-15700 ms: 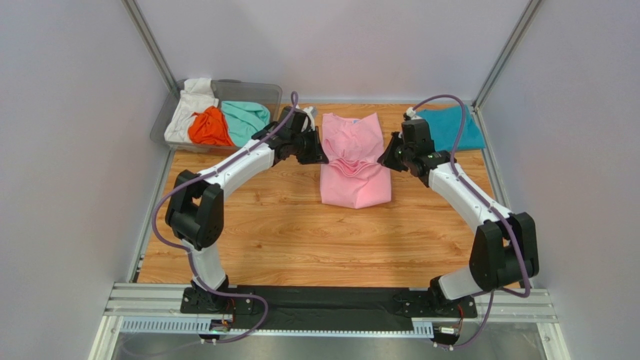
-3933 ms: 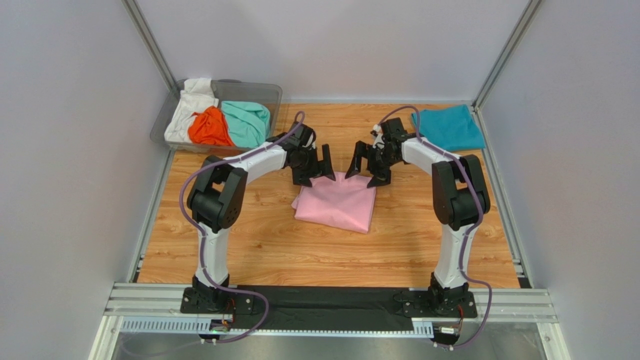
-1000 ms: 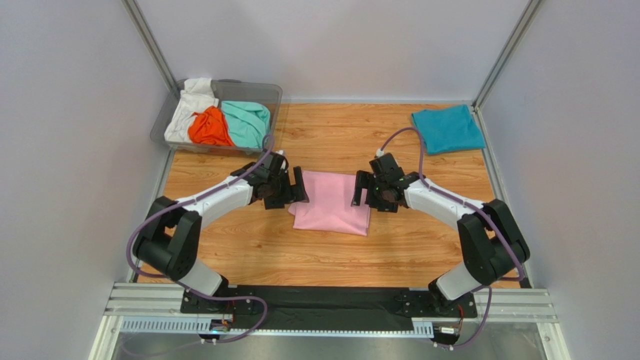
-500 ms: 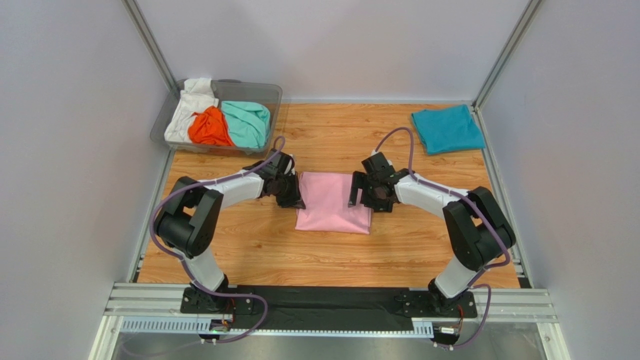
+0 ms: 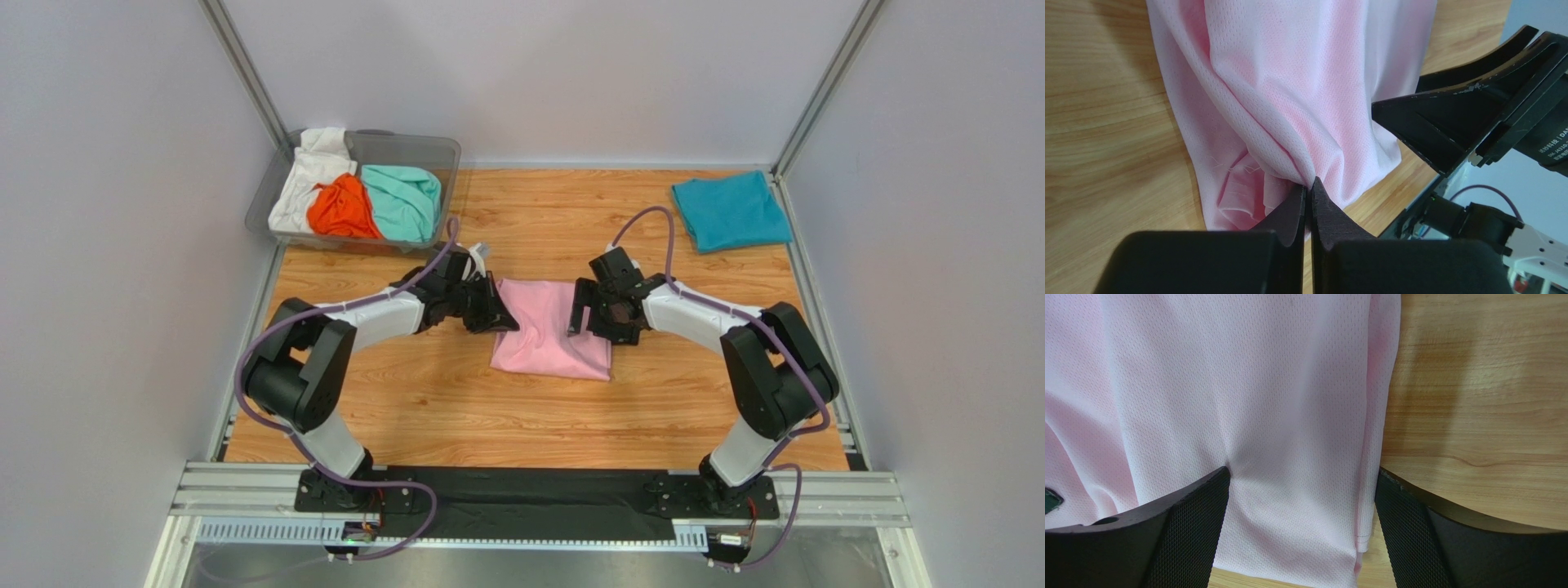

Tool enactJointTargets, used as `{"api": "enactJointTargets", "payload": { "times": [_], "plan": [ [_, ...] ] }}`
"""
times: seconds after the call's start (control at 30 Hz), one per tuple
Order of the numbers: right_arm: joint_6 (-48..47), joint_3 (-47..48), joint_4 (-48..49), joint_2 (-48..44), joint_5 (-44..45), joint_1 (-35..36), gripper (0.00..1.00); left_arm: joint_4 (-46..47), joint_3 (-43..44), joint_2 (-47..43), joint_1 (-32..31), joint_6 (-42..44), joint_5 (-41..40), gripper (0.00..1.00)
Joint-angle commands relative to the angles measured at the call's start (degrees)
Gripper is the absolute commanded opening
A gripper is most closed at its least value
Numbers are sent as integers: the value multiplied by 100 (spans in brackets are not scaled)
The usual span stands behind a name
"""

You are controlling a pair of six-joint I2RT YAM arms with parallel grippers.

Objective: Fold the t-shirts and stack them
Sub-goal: Fold the tshirt

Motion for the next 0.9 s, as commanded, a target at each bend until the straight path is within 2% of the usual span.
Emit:
{"api": "enactJointTargets", "payload": {
  "times": [0.0, 0.17, 0.33, 0.47, 0.5, 0.6, 0.67, 0.7, 0.83, 0.87],
  "plan": [
    [124, 0, 54, 69, 32, 19, 86, 990, -249, 182, 61, -422, 606, 0],
    [98, -35, -8, 8, 111, 19, 86, 587, -363, 509, 96, -387, 344, 0],
    [71, 0, -122, -1, 190, 19, 86, -467, -345, 122, 96, -141, -824, 1],
    [62, 17, -149, 69, 173, 19, 84, -1074, -56, -10, 96, 140, -1257, 14],
    [36, 17, -149, 122, 181, 19, 84, -1127, -3, -10, 96, 184, -1266, 21],
    [-43, 70, -166, 236, 129, 19, 80, -1356, 155, 16, 96, 316, -1257, 36],
    [-34, 114, -166, 298, 85, 54, 79, -1435, 182, -27, 96, 343, -1266, 37],
    [-43, 131, -158, 333, 76, 63, 79, -1461, 182, -71, 96, 351, -1266, 44],
    [-8, 211, -184, 447, 181, 168, 79, -1760, 226, -369, 88, 404, -1555, 51],
    [10, 228, -184, 456, 199, 212, 79, -1882, 217, -449, 88, 430, -1643, 61]
  ]
}}
